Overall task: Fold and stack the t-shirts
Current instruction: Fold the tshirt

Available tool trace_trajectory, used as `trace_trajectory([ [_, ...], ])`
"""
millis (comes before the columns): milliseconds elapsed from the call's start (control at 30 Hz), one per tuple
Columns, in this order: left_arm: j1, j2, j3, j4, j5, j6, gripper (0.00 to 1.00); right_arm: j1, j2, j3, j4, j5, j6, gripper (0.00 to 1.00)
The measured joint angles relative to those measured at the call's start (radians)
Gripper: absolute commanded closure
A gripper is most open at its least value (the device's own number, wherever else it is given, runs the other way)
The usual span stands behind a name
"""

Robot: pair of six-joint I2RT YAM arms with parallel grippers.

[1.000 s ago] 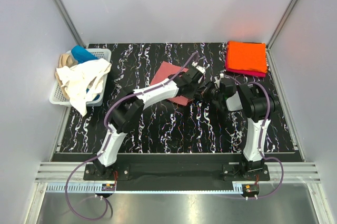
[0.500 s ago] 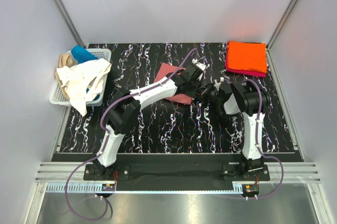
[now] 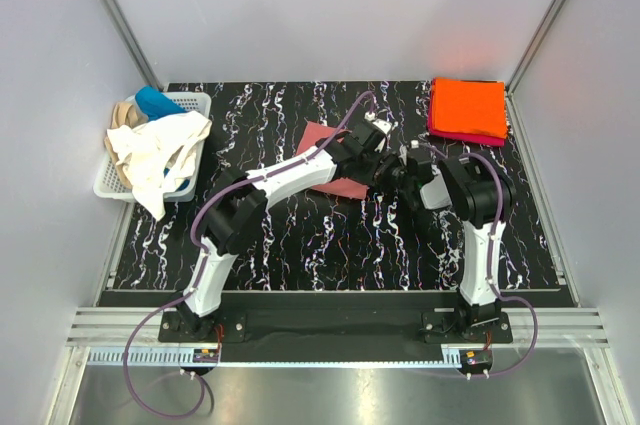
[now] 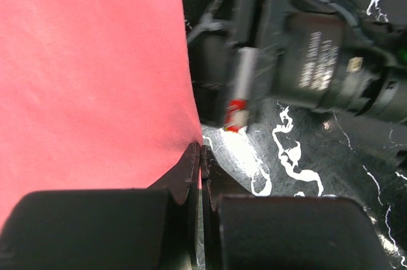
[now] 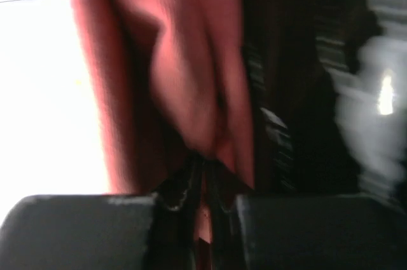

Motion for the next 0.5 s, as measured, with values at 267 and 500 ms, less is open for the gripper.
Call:
trace_trajectory([
  [267, 0.001, 0.001, -0.024, 0.015, 0.009, -0.011, 0.92, 0.055, -0.132, 0.047, -0.272, 0.145, -0.171, 0.65],
  [500, 0.001, 0.001, -0.026, 0.023, 0.037, -0.026, 0.79, 0.038, -0.209, 0.024, -0.383, 0.161, -0.249, 0.63],
])
